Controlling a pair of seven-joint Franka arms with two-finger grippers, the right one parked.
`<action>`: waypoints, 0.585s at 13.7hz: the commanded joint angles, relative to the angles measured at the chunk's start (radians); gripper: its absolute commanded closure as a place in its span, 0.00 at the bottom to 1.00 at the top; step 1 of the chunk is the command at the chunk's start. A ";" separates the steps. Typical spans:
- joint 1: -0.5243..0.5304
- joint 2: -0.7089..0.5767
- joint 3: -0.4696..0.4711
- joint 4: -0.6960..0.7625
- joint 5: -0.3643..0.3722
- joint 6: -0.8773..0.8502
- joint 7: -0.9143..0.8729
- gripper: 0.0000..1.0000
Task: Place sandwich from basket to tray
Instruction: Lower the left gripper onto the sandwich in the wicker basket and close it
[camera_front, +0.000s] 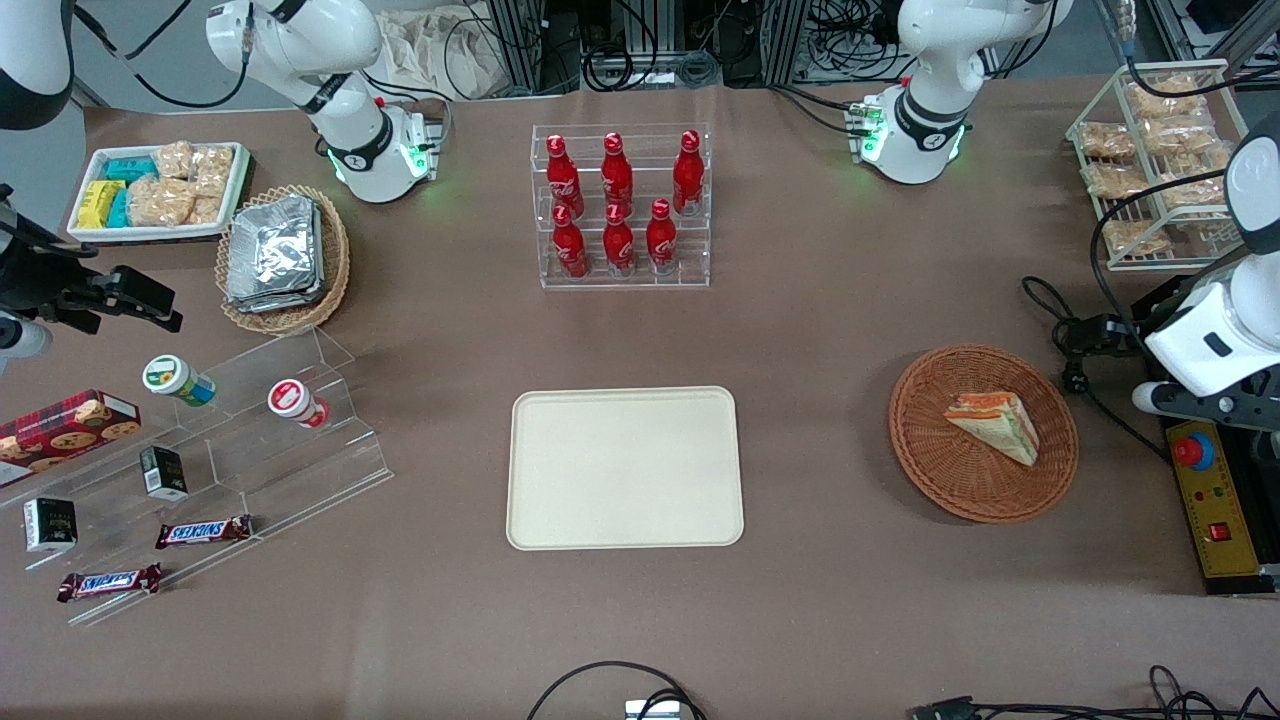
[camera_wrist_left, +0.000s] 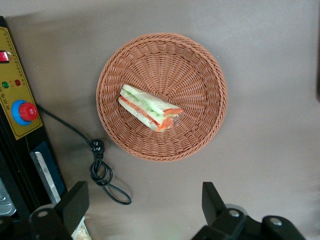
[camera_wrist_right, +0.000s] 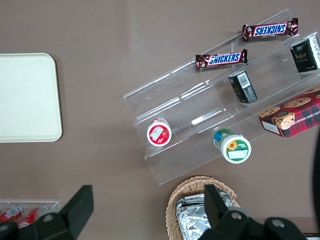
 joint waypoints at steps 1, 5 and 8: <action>0.008 0.017 0.000 0.034 0.014 -0.022 0.010 0.00; 0.006 0.058 0.003 0.065 0.015 -0.028 -0.029 0.00; 0.037 0.063 0.010 0.013 -0.003 -0.017 -0.357 0.00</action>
